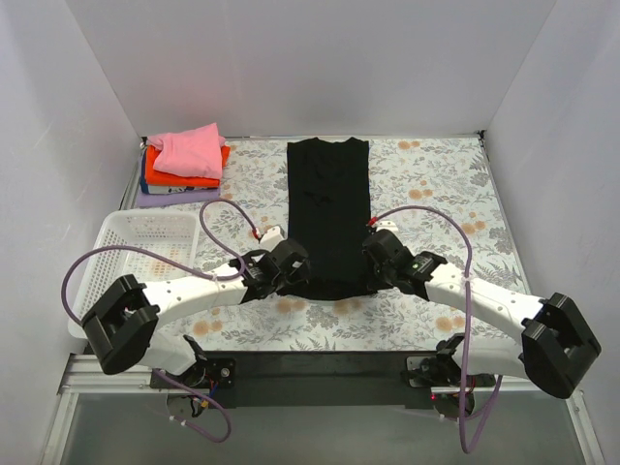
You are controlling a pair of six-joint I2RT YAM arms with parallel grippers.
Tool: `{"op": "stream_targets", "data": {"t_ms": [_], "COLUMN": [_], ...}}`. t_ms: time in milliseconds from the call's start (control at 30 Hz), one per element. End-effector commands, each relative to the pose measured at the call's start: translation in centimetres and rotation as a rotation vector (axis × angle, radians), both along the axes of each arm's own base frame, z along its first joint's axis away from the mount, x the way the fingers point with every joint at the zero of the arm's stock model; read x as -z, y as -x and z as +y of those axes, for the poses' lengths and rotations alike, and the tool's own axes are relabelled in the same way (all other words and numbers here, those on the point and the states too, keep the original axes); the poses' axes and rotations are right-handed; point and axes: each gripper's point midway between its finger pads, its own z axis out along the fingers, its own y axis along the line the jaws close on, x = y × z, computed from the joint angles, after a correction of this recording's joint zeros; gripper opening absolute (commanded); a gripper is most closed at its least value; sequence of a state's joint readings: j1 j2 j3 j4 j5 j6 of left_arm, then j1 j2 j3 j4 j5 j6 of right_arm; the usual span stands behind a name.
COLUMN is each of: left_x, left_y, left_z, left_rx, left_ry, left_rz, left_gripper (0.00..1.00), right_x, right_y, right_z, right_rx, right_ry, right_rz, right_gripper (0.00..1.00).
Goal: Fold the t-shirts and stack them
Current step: Fold the tshirt
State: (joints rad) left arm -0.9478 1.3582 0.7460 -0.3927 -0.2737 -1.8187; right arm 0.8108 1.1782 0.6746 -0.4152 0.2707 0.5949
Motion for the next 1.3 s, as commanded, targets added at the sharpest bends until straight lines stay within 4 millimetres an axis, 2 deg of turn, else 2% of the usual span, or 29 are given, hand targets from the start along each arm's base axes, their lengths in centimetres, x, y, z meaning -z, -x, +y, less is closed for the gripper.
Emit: {"op": "stream_targets", "data": {"t_ms": [0,133,267,500,533,633,700,733,767,800,833,933,1133,1267], "left_x": [-2.3,-2.2,-3.0,-2.7,-2.7,-2.4,-1.9,-2.3,-2.3,-1.6,-2.1,-1.6,-1.2,-1.1], "left_y": [-4.5,-7.2,-10.7,-16.3,-16.8,-18.7,-19.8,-20.4,-21.0,-21.1,-21.8,-22.9,-24.7,-24.9], "left_z": [-0.5,-0.3,-0.4,0.4,0.4,1.1,1.1,0.9,1.0,0.7,0.3,0.3,1.6,1.6], "left_rx": [-0.048,-0.052,-0.061,-0.105,-0.109,-0.128,-0.123,-0.119,-0.121,-0.101,-0.086,-0.079,-0.107,-0.101], "left_ry": [0.018,0.016,0.018,-0.007,-0.006,0.0,0.014,0.024,0.028,0.038,0.049,0.049,0.054,0.055], "left_rz": [-0.128,-0.166,-0.222,-0.265,-0.269,-0.269,-0.267,-0.277,-0.282,-0.259,-0.268,-0.258,-0.24,-0.228], "left_gripper": [0.0,0.0,0.0,0.0,0.0,0.0,0.0,0.0,0.0,0.0,0.0,0.0,0.0,0.0], "right_x": [-3.1,-3.0,-3.4,-4.2,-4.2,-3.5,-4.1,-3.5,-3.9,-3.8,-3.4,-3.2,-2.5,-2.1], "right_y": [-4.3,-6.9,-9.3,-14.2,-15.3,-16.9,-18.2,-18.6,-19.2,-19.6,-19.8,-20.7,-22.6,-23.0], "right_z": [1.4,1.3,1.6,1.7,1.6,1.5,1.6,1.6,1.7,1.6,1.6,1.3,1.4,1.5], "right_rx": [-0.004,0.009,0.01,0.025,0.028,0.026,0.031,0.031,0.027,0.031,0.03,0.037,0.032,0.031], "right_ry": [-0.035,-0.021,-0.018,-0.002,0.003,0.019,0.016,0.025,0.025,0.028,0.03,0.034,0.044,0.044], "right_rz": [-0.143,-0.161,-0.187,-0.227,-0.228,-0.221,-0.234,-0.223,-0.235,-0.234,-0.225,-0.222,-0.215,-0.21], "right_gripper": [0.01,0.01,0.01,0.01,0.01,0.01,0.01,0.01,0.01,0.01,0.01,0.01,0.01,0.01]}}
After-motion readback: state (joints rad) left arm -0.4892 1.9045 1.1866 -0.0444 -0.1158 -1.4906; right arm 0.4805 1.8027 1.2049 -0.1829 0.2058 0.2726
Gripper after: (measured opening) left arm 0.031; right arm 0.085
